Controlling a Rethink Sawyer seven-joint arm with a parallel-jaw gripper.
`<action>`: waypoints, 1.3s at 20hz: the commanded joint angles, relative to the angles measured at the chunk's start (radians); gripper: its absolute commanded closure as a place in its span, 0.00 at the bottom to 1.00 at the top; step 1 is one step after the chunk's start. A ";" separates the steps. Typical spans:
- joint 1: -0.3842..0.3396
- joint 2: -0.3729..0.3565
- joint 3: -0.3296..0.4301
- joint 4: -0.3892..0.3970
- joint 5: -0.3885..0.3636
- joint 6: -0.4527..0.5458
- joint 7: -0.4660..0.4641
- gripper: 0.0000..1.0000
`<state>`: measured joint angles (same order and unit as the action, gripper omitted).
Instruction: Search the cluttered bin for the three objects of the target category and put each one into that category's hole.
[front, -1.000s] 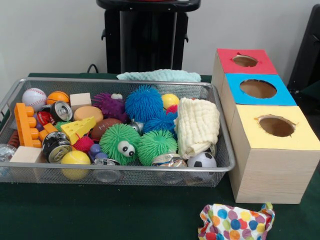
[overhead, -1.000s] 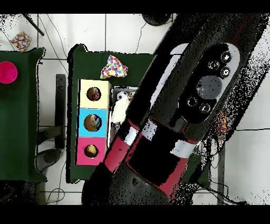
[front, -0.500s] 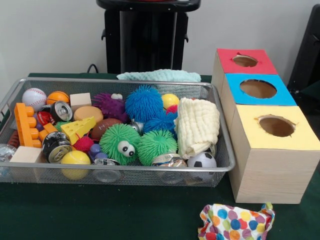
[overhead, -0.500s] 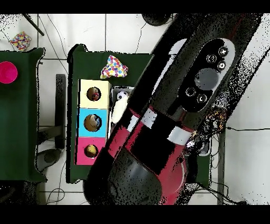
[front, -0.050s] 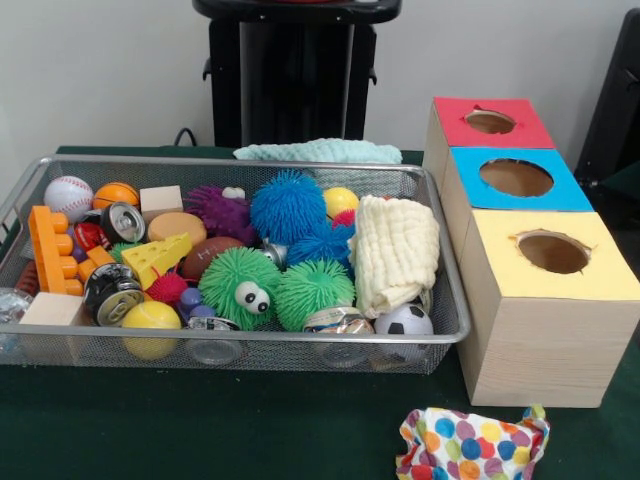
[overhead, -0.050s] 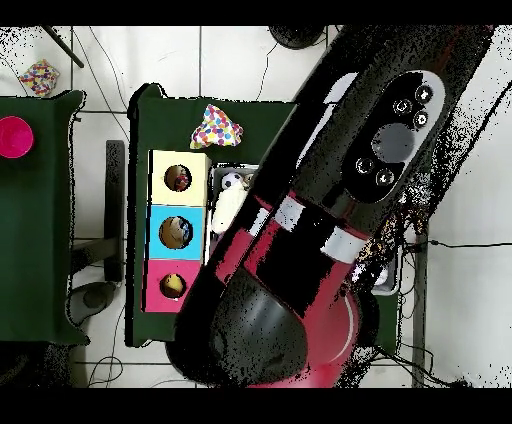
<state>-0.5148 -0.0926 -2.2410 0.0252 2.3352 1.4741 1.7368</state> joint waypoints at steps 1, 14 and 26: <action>-0.020 0.061 -0.100 -0.028 0.012 0.034 -0.208 0.00; -0.035 0.056 -0.133 -0.029 0.032 0.025 -0.329 0.00; 0.015 0.128 0.033 0.007 -0.238 0.058 -0.065 0.00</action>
<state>-0.5162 -0.0503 -2.2668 0.0349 2.3069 1.4743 1.7352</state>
